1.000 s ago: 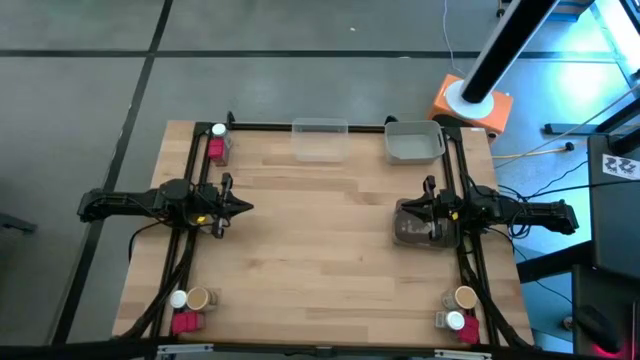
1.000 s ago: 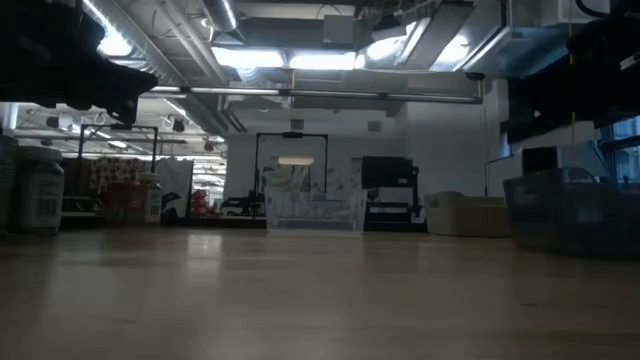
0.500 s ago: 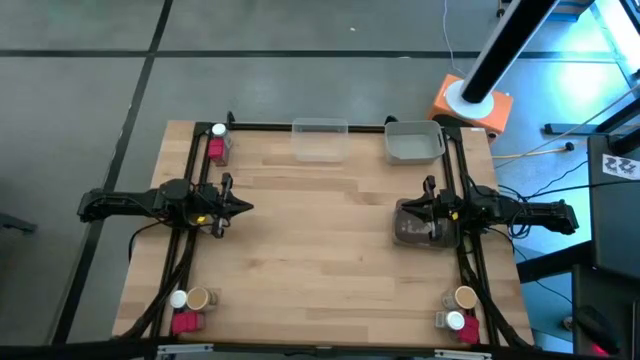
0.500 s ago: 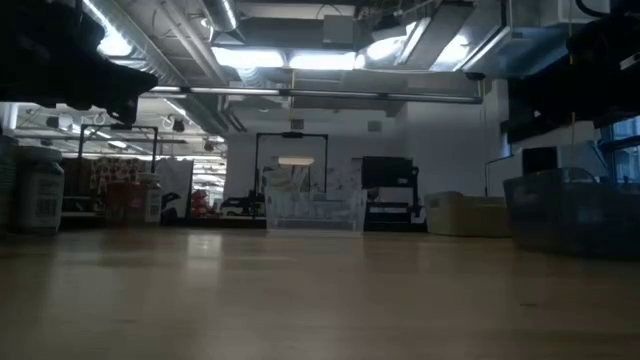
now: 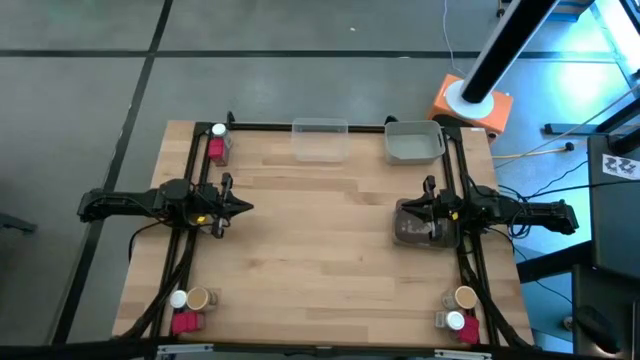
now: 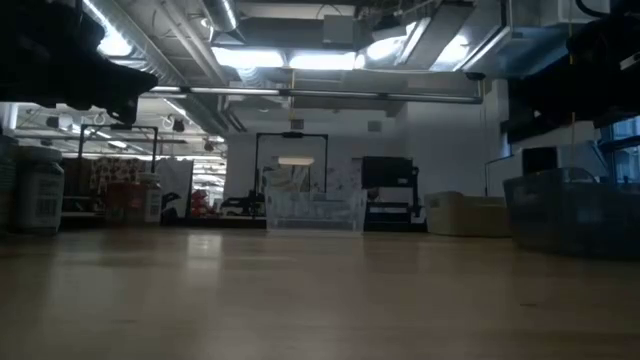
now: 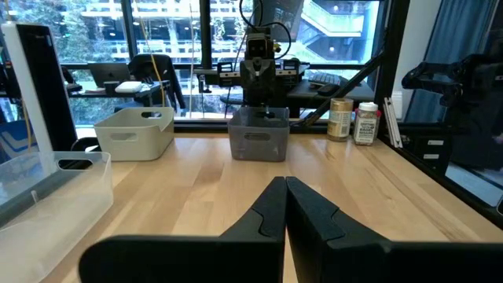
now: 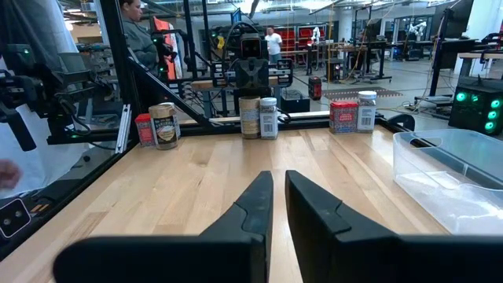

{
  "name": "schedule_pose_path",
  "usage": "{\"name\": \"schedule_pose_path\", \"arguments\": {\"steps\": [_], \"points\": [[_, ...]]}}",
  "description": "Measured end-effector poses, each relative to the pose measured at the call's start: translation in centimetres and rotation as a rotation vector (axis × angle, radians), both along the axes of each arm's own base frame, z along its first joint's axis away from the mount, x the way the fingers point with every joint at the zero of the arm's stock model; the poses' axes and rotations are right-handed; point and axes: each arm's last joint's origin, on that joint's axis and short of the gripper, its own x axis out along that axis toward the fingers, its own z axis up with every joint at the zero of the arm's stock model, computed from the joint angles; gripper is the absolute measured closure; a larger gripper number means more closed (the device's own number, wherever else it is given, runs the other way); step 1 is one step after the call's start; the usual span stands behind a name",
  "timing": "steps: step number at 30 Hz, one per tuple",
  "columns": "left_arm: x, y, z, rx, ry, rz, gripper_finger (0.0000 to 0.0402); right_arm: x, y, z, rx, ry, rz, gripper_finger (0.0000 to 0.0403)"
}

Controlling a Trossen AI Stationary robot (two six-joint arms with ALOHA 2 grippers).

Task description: Sort spices by type

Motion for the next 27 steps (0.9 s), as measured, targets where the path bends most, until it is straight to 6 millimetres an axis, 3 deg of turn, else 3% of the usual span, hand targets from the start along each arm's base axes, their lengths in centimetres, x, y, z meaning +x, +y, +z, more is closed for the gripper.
{"name": "schedule_pose_path", "arguments": {"steps": [19, 27], "points": [[0.0, 0.0, 0.1, -0.007, -0.016, 0.001, 0.0402, 0.0, 0.0, 0.1, 0.001, -0.011, -0.001, 0.0363], [-0.3, 0.0, 2.2, -0.074, -0.237, -0.008, 0.0402, 0.0, -0.1, 0.7, 0.080, -0.066, -0.015, 0.0363]]}}
